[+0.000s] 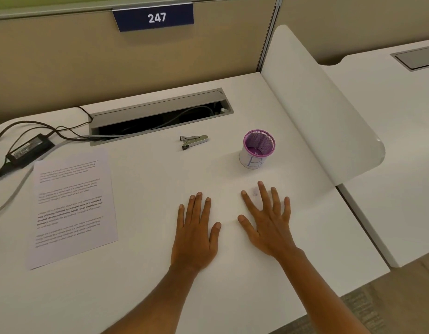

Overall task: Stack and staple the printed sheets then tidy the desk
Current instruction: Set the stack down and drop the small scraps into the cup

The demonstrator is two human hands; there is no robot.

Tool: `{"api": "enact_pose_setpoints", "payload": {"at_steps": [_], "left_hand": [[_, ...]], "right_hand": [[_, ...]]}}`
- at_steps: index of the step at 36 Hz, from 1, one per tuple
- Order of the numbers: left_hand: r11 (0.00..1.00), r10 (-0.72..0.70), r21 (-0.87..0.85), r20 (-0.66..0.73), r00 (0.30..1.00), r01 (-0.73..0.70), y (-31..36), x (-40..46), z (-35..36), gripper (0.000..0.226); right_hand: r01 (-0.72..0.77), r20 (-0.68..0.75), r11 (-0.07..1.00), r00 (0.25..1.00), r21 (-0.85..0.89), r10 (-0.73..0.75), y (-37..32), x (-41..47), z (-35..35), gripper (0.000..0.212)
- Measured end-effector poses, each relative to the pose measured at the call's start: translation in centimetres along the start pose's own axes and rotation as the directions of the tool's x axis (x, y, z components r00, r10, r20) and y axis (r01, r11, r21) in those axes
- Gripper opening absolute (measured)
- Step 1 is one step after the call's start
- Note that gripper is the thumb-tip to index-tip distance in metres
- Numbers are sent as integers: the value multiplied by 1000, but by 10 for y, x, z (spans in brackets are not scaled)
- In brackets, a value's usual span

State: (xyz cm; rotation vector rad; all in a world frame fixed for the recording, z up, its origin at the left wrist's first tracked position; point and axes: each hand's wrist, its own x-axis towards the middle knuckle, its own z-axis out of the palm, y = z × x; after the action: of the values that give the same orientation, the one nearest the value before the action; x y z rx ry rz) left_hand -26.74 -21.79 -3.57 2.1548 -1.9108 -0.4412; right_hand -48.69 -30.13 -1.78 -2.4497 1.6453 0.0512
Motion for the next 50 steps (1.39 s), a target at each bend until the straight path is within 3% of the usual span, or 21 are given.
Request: {"api": "enact_pose_setpoints", "payload": {"at_steps": [9,15,24,29,33,39,45,50], "left_hand": [[1000,5,-8,-8,1000,-5,0,0,0,71],[1000,3,-19,-13,1000,-4,0,0,0,71],[1000,1,-15,-10,1000,-1,-1,0,1,71],[1000,3,-20,-10,1000,-4,-1,-1,0,71],[1000,5,-25,-14,1000,-5,-1,-1,0,71],[1000,10,-29,-22,1000,-10,0,-1,-1,70],[1000,7,-22,-22,1000,-8,0,-2,-1,70],[1000,6,-18,-20,1000,-7,0,-1,-1,71]], "right_hand": [[-98,-7,995,995,13,98,10,9,-7,69],[-183,-9,980,983,74,184,25,19,-16,81],[-95,46,994,995,62,92,28,15,-13,75],[-239,-11,956,970,167,244,22,6,-12,82],[-242,10,965,970,101,243,12,-1,-4,82],[-230,-13,961,972,152,235,10,6,-4,65],[-207,-255,916,918,345,303,21,15,-2,39],[-196,-290,851,883,486,369,15,27,-2,20]]}}
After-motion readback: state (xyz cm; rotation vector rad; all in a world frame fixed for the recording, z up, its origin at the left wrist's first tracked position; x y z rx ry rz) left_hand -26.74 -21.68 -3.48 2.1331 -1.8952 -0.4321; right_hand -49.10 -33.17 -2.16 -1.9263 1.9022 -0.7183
